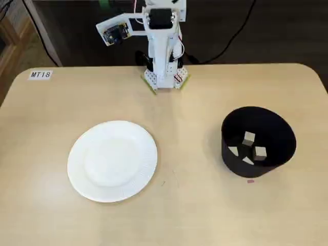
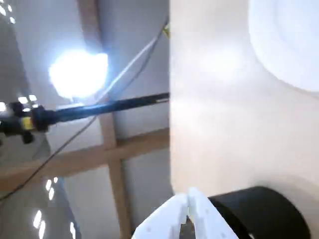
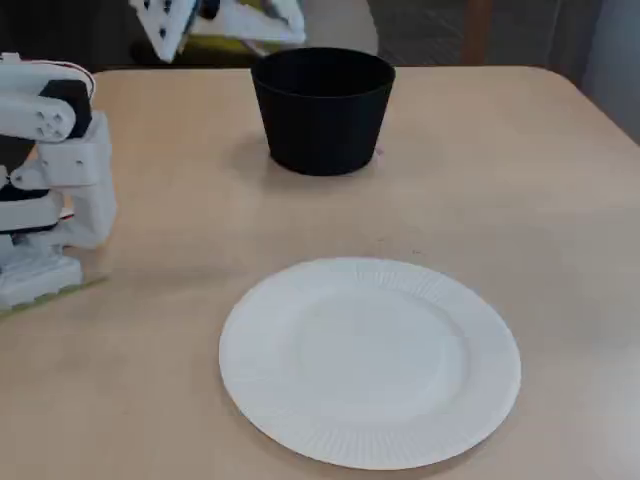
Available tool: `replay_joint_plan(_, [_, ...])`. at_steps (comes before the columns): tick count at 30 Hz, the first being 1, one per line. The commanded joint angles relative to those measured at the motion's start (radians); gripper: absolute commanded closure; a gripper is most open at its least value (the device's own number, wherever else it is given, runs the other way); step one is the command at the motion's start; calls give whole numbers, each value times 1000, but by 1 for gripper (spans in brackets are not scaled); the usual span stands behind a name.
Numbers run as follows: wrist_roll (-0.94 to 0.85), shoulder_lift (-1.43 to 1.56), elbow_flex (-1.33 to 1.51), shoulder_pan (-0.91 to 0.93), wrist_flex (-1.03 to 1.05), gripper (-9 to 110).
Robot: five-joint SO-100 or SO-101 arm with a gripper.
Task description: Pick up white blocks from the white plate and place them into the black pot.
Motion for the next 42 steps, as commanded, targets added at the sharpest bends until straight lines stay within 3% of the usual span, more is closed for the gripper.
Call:
replay_joint_plan(1, [0,192,215,11,15,104])
replay_joint_plan(15, [-101,273,618,54,-6,104])
replay_joint_plan(42, [-81,273,637,54,-8,104])
